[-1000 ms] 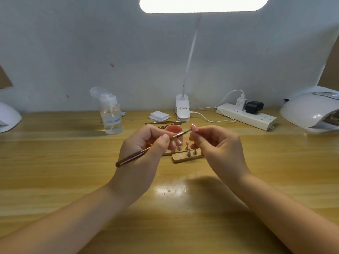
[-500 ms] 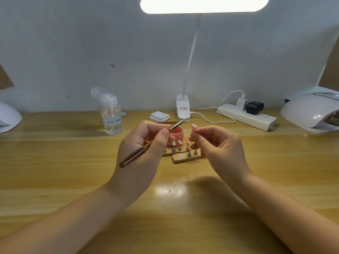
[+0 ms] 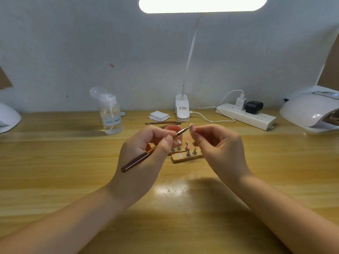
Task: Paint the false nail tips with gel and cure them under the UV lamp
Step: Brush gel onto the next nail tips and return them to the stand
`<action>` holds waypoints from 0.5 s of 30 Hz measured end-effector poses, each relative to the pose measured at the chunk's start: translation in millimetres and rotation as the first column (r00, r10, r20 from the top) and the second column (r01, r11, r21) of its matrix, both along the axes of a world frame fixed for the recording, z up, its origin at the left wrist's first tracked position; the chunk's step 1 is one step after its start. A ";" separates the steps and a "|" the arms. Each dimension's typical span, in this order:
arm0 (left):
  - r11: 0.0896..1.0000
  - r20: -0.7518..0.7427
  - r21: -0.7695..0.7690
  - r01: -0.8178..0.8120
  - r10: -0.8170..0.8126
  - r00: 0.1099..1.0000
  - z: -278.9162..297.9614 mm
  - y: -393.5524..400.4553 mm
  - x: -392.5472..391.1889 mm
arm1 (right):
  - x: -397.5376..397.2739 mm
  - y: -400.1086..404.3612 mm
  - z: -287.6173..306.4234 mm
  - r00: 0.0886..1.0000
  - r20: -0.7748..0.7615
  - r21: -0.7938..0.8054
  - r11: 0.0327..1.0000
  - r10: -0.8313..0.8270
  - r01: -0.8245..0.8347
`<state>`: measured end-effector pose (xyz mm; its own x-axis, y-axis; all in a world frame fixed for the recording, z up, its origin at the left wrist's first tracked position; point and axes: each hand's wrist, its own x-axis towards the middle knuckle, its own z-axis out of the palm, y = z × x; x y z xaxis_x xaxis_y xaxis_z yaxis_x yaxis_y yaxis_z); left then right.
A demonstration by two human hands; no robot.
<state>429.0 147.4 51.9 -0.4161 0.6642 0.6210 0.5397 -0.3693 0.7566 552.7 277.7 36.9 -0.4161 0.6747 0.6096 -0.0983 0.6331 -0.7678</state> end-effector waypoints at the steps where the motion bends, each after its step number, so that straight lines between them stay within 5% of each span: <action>1: 1.000 -0.016 -0.004 0.001 -0.001 1.000 -0.1 -1.0 0.2 | 0.3 0.4 -0.5 1.000 0.006 0.012 1.000 -0.016 0.016; 15: 0.999 -0.069 0.014 -0.030 0.031 0.997 2.7 -4.1 3.1 | 2.8 1.9 -0.5 0.989 0.062 0.222 0.968 -0.132 0.115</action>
